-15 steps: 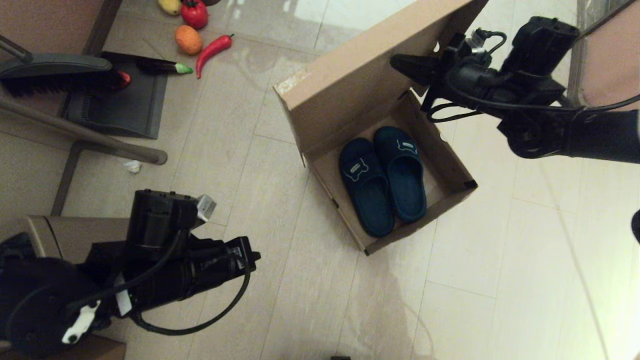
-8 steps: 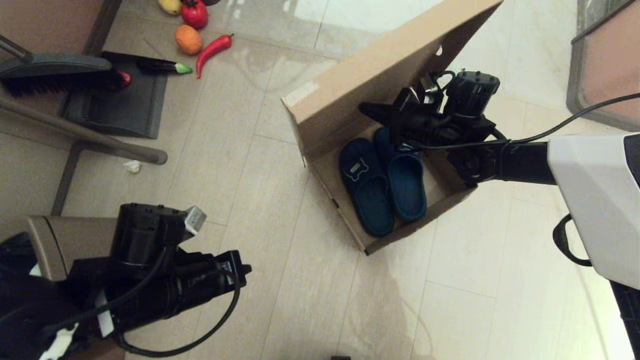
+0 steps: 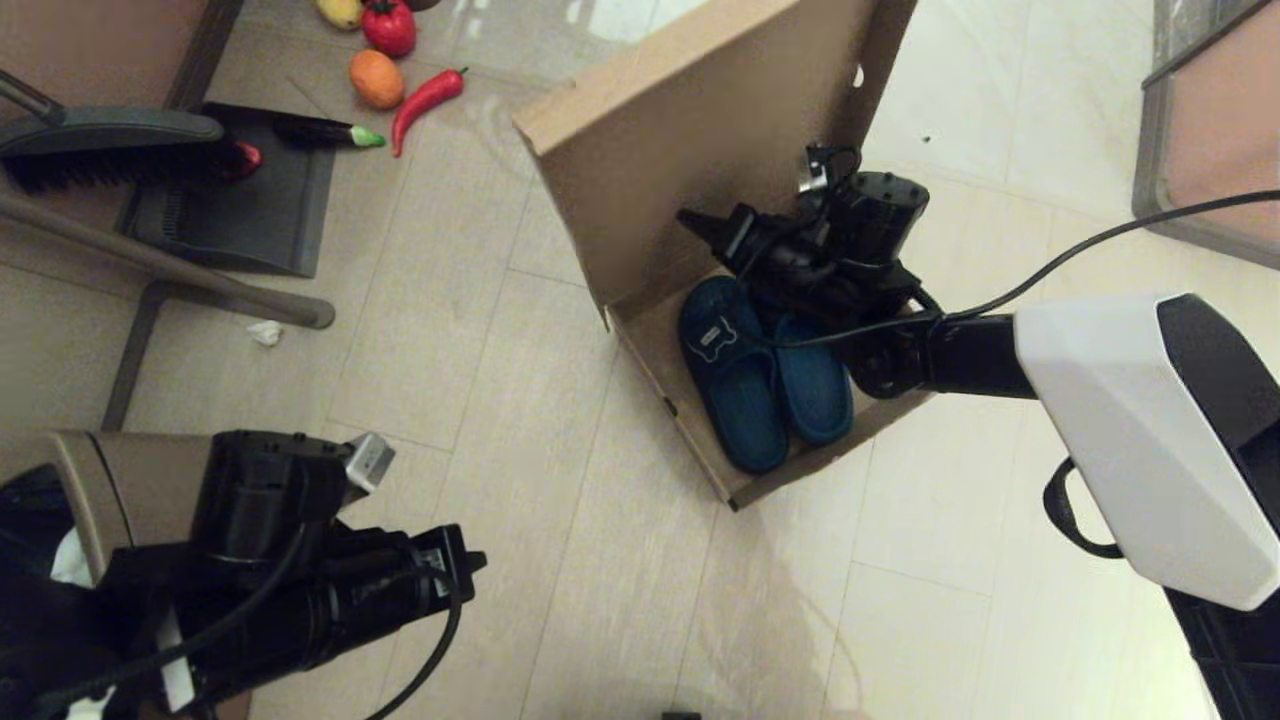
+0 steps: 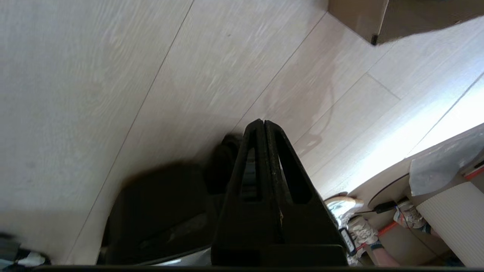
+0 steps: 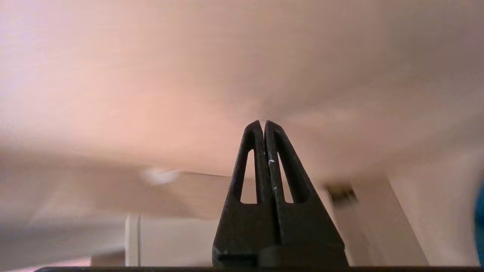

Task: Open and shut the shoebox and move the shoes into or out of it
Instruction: Open the shoe box

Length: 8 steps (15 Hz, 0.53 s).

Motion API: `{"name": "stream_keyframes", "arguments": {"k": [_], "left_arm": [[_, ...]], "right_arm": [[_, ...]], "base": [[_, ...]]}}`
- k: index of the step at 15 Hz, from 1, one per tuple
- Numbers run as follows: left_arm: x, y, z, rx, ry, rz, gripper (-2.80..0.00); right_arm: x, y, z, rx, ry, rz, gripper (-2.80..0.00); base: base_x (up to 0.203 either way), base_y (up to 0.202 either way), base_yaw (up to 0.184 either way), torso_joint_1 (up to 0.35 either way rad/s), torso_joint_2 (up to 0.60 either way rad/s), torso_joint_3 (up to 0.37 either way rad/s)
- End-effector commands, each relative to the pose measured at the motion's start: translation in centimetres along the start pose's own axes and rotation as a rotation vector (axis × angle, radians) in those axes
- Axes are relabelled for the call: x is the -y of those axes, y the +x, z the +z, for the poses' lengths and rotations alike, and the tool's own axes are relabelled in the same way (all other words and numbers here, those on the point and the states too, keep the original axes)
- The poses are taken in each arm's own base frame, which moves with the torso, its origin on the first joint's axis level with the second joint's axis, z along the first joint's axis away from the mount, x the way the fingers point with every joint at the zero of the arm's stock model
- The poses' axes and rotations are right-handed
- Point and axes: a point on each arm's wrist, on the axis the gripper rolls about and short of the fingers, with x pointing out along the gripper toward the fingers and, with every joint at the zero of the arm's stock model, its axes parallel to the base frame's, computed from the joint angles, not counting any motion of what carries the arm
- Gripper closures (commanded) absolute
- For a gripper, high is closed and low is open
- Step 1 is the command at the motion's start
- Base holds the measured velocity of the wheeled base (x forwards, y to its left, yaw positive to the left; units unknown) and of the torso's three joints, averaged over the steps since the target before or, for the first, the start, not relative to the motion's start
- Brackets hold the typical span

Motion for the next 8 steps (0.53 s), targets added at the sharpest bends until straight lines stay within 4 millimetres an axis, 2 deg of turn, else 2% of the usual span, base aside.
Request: {"name": "stream_keyframes", "arguments": {"k": [1,2,7,8], "left_arm": [[-0.1,-0.2,-0.2,-0.001,-0.002,0.0,0.0],[-0.1,-0.2,-0.2,0.0,-0.002,0.002,0.0],[-0.9,-0.8,-1.1,-0.006,0.025,0.035,0.0],[-0.9,-0.8,-1.3,-0.009,0.025,0.037,0.0]], "right_arm": [[-1.5,-0.3,1.9,0.05,0.004,0.012,0.0],[-1.0,-0.5,2.0,0.059,0.01,-0.004,0.0],[2.0,-0.3,-0.4,0.075,0.028,-0.111,0.0],[2.8,-0.8,0.2,0.092,0.014,-0.156,0.0]], "base": [[0.0,0.0,0.0,0.0,0.0,0.0],[0.0,0.0,0.0,0.0,0.0,0.0],[0.0,0.0,0.0,0.0,0.0,0.0],[0.0,0.0,0.0,0.0,0.0,0.0]]}}
